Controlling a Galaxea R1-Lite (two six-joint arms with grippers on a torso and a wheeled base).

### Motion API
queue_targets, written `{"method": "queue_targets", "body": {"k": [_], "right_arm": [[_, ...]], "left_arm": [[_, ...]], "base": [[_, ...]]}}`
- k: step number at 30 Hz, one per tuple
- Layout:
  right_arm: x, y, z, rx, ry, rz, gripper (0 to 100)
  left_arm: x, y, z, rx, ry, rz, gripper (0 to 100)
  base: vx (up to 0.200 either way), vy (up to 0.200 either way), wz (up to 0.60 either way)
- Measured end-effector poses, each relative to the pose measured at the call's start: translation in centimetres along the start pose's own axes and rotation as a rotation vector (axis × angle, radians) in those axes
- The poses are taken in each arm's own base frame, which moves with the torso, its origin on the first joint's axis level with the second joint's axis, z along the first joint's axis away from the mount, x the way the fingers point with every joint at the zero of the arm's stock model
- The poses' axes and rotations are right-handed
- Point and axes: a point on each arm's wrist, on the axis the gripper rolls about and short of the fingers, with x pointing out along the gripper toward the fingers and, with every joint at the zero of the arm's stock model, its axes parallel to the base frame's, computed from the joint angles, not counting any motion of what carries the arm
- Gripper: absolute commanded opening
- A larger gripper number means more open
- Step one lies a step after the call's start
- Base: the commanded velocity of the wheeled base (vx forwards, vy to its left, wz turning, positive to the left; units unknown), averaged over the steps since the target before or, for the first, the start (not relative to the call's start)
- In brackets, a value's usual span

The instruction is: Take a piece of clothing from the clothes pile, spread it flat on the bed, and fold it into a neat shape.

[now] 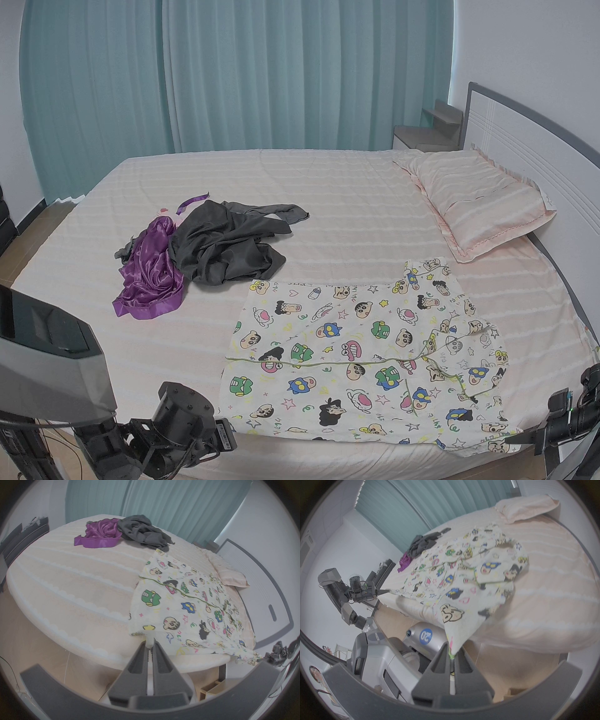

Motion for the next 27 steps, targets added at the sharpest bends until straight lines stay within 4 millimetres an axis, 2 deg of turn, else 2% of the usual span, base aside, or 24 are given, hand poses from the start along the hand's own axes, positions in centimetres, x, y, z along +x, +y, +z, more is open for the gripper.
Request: {"method": "queue_targets", "body": {"k": [7,17,22,27], "right_arm": [[-0.2,-1.0,2.3,0.019,-0.05,0.03,0],[-1.1,-1.7,6.3,0.068,-0.021,0.102,0],[-2.2,-1.9,8.1,0.061,-0.05,0.117,0],[-2.9,-1.9,8.9,0.043,-0.057,0.098,0]], "left_arm": [[0.8,-0.2,2.2,-0.065,0.013,0.059,0],[1.1,-2.0,4.9,-0.197,0.139,0.098,0],[0.5,-2.5,6.1,-0.234,0.221,0.12,0],[-0.4,-2.5,6.6,-0.239,0.308,0.169,0]], "base": [[0.0,0.0,0.0],[0.0,0.0,0.0],[0.0,0.0,0.0],[0.0,0.0,0.0]]}}
